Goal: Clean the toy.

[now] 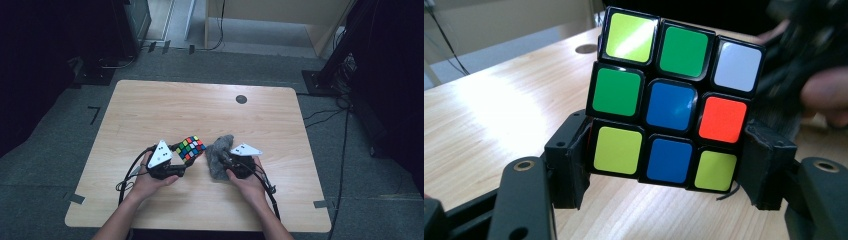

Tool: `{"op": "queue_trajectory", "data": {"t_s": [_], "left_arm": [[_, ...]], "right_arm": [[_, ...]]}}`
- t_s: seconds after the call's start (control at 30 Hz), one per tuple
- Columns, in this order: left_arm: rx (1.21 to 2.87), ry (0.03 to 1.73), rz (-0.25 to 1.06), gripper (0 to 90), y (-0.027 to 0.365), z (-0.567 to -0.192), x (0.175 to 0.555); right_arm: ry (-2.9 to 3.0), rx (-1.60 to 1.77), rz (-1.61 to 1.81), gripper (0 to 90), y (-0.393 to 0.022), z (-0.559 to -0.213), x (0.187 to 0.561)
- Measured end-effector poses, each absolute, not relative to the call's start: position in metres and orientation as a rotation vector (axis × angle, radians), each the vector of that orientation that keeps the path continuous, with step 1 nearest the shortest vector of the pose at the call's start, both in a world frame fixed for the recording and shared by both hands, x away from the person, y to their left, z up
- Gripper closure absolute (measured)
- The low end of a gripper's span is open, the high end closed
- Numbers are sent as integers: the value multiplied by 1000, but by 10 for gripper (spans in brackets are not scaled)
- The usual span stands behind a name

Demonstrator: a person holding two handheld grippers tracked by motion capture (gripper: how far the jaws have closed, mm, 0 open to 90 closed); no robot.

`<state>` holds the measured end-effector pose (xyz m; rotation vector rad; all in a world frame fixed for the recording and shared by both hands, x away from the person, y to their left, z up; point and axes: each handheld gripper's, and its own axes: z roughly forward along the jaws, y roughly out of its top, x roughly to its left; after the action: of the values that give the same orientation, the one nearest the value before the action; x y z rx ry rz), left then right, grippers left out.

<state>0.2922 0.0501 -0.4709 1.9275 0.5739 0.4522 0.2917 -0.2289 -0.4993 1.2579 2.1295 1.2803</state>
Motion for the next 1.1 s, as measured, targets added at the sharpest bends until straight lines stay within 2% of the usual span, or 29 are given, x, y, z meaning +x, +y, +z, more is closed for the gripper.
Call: {"op": "queue_trajectory", "data": {"t_s": [0.27, 0.37, 0.5, 0.8, 1.1], "left_arm": [[1992, 530, 445, 334, 36, -478, 287], [1997, 494, 429, 334, 31, -478, 284], [1974, 433, 419, 336, 29, -474, 277], [1940, 418, 406, 339, 37, -469, 278], [1902, 380, 371, 339, 36, -464, 274]], "right_arm": [[1961, 1083, 1706, 694, -231, -441, 264], [1989, 1008, 1767, 690, -222, -434, 258], [2033, 1017, 1743, 686, -215, -440, 259], [2027, 1229, 1664, 687, -233, -461, 276], [2000, 1124, 1785, 686, -227, -447, 267]]}}
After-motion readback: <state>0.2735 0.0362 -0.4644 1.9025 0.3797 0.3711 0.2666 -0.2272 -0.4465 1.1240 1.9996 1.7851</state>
